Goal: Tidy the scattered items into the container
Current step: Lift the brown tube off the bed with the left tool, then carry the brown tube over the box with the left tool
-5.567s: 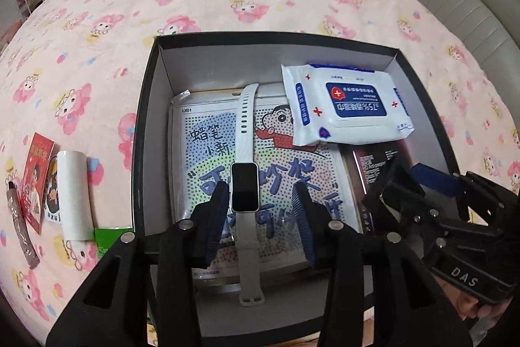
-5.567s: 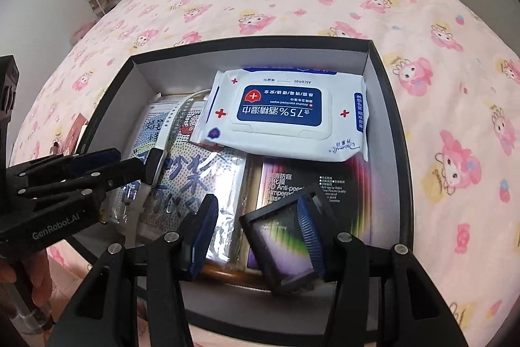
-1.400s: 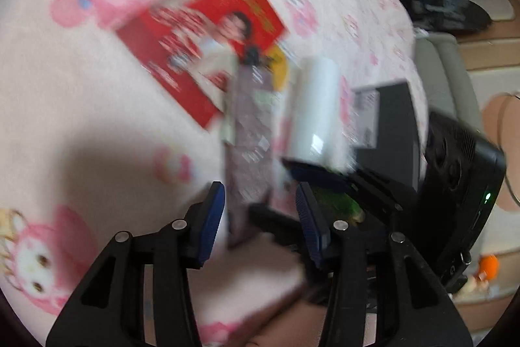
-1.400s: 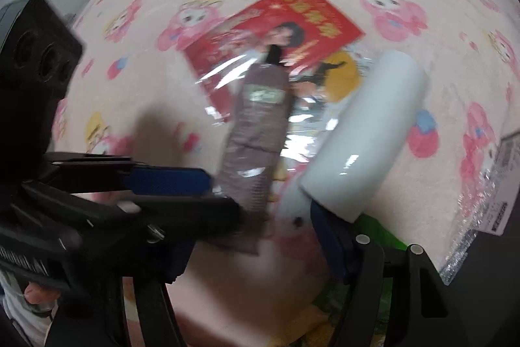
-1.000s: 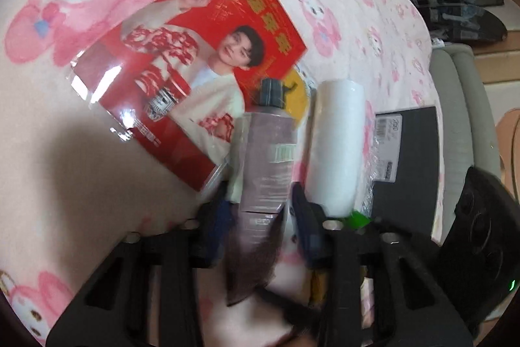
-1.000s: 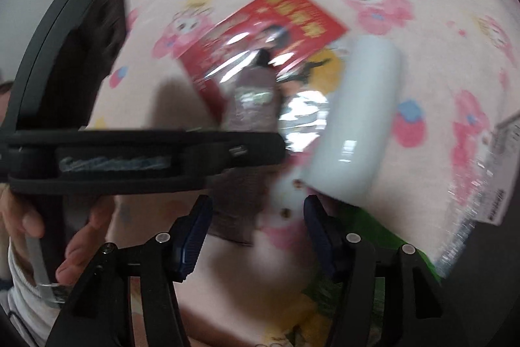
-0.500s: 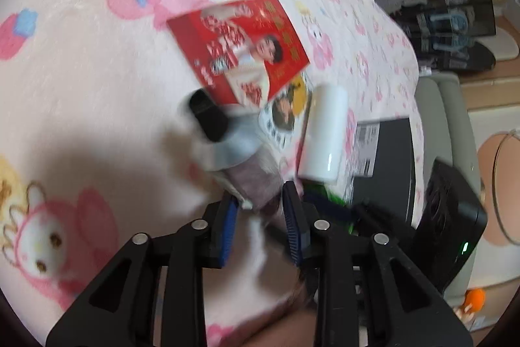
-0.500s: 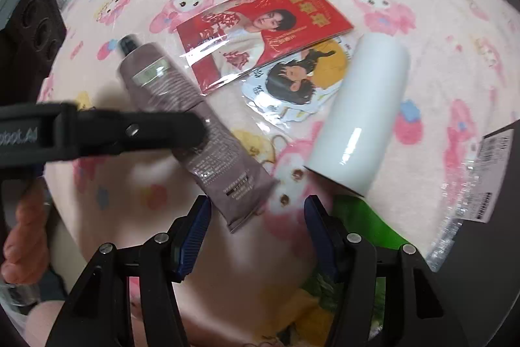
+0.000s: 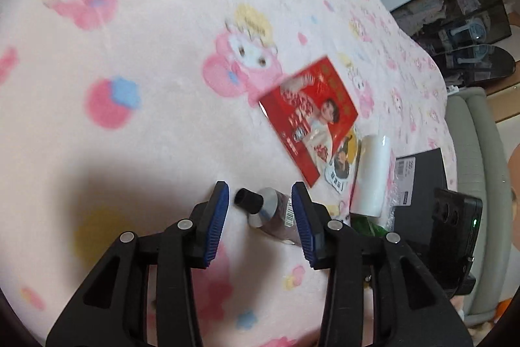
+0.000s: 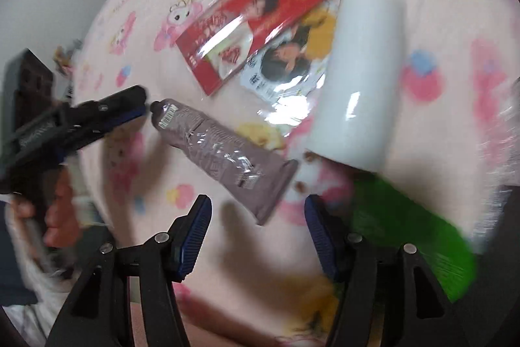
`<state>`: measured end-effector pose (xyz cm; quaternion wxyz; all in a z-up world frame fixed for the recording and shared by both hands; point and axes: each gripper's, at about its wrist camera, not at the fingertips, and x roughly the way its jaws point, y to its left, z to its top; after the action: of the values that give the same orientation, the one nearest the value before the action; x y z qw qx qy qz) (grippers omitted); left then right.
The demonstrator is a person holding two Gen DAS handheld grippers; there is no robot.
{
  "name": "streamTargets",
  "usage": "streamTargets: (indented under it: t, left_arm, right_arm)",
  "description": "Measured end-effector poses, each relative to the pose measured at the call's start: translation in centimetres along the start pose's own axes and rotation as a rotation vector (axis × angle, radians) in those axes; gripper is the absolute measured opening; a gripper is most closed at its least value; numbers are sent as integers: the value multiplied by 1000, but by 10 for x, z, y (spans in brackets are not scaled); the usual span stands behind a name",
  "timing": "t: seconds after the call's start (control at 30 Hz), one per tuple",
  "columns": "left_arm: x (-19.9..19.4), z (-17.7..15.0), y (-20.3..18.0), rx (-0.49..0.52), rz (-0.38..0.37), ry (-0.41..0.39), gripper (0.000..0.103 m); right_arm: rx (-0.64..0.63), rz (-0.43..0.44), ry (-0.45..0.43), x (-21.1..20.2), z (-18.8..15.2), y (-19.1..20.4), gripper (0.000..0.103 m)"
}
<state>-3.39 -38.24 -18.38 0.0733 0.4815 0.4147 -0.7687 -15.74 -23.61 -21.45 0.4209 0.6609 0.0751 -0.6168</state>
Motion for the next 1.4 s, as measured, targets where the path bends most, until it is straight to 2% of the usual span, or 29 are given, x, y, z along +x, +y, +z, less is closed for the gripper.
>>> streamTargets:
  t: [0.13, 0.3, 0.4, 0.47, 0.57, 0.63, 0.7, 0.8, 0.97, 1.13, 1.27, 1.4]
  left_arm:
    - [9, -3, -2, 14, 3, 24, 38]
    - [-3, -17, -14, 51, -2, 47, 36]
    - [-3, -17, -11, 37, -7, 40, 35]
    - [4, -13, -6, 22, 5, 48, 36]
    - [8, -11, -5, 15, 10, 54, 38]
    - [2, -14, -10, 23, 5, 43, 38]
    - [-7, -17, -15, 28, -19, 42, 38]
    - [-25, -21, -28, 46, -36, 25, 38]
    - [-48, -34, -85, 123, -93, -1, 38]
    - [-70, -47, -147, 204, -155, -25, 37]
    - [-82, -58, -200, 273, -204, -35, 38]
    - [-50, -71, -281, 366, -255, 22, 37]
  right_arm:
    - [29, -13, -30, -1, 13, 4, 56]
    - [3, -44, -43, -6, 4, 13, 56]
    - [6, -73, -50, 0, 3, 17, 56]
    - [2, -80, -31, -39, -10, -16, 57]
    - [-13, -78, -7, -34, -7, -15, 60]
    - [-18, -86, -9, -36, -8, -14, 55]
    - [-14, -95, -54, -48, -11, -12, 50]
    - [-2, -82, -104, -68, -17, -8, 49]
    - [-42, -63, -198, -111, -37, 8, 49]
    - [-52, -61, -343, -192, -75, -5, 49]
    - [-32, -104, -437, -254, -109, -32, 49]
    - [26, -165, -520, -307, -150, -84, 49]
